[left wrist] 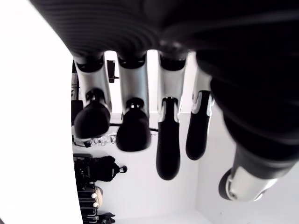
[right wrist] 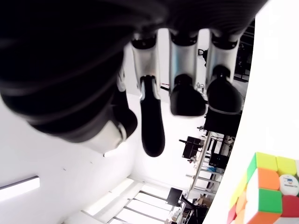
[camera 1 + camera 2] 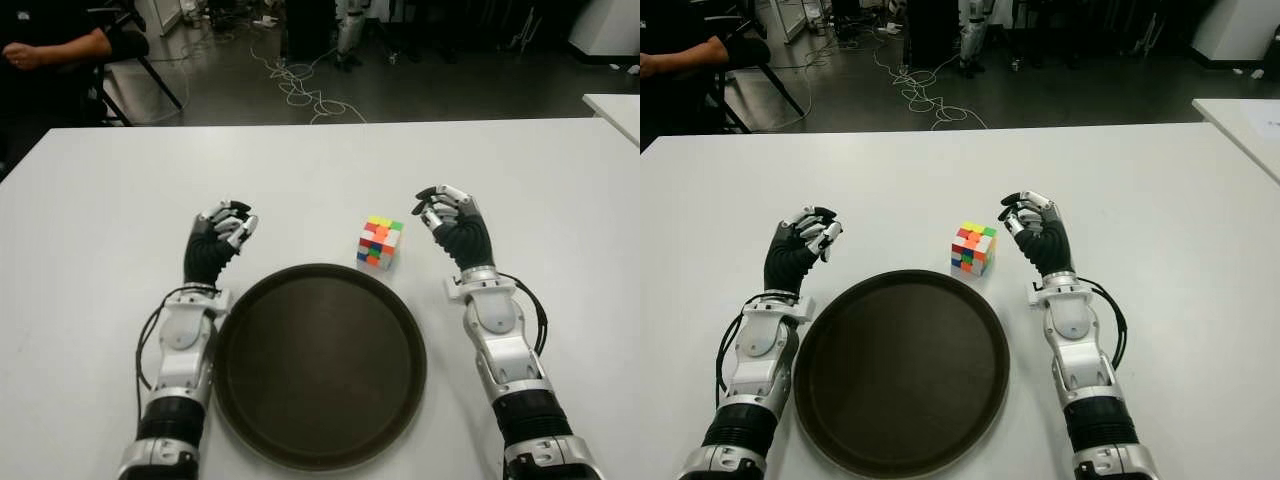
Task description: Pick up the Rubik's Cube and put it in the plate
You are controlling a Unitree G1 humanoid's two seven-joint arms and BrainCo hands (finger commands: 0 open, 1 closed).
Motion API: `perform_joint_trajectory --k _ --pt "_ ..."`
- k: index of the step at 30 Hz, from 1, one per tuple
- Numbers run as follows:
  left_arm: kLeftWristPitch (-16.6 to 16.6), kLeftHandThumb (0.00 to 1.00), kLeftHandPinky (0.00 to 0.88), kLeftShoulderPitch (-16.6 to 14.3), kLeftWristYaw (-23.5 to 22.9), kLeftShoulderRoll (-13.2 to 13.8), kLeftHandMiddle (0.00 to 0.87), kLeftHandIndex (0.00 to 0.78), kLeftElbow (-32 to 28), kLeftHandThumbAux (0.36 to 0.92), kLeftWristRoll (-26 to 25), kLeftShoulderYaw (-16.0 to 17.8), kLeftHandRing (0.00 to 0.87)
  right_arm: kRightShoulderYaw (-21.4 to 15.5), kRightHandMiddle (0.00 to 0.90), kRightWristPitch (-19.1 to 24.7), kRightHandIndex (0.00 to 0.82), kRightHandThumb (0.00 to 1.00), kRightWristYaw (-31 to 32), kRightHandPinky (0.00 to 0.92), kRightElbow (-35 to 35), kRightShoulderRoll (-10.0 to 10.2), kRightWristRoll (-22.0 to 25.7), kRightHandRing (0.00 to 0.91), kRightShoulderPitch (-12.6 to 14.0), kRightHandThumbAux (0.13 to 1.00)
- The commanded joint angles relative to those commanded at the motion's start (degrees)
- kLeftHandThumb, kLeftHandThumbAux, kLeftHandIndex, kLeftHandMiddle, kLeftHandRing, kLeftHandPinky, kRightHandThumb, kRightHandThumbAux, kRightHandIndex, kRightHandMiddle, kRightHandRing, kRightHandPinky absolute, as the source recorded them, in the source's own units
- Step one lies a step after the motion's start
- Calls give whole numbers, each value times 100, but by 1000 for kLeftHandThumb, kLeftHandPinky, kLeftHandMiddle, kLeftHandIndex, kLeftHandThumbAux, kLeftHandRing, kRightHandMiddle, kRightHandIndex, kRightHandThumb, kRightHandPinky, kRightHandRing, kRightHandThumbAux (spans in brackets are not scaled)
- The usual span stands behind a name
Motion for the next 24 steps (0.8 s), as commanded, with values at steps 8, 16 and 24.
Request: perform_joint_trajectory --k 8,16,24 --pt "-66 857 810 -16 15 -1 536 423 50 658 14 5 783 -18 802 -78 436 685 60 801 48 13 37 819 -17 726" --pt "-35 857 758 -26 68 23 550 424 77 656 76 -4 760 -38 795 -179 436 685 105 796 137 16 74 813 -46 726" --pt "44 858 784 -8 48 -10 554 425 6 656 -3 6 773 -55 794 -175 436 686 228 799 150 28 220 815 -48 725"
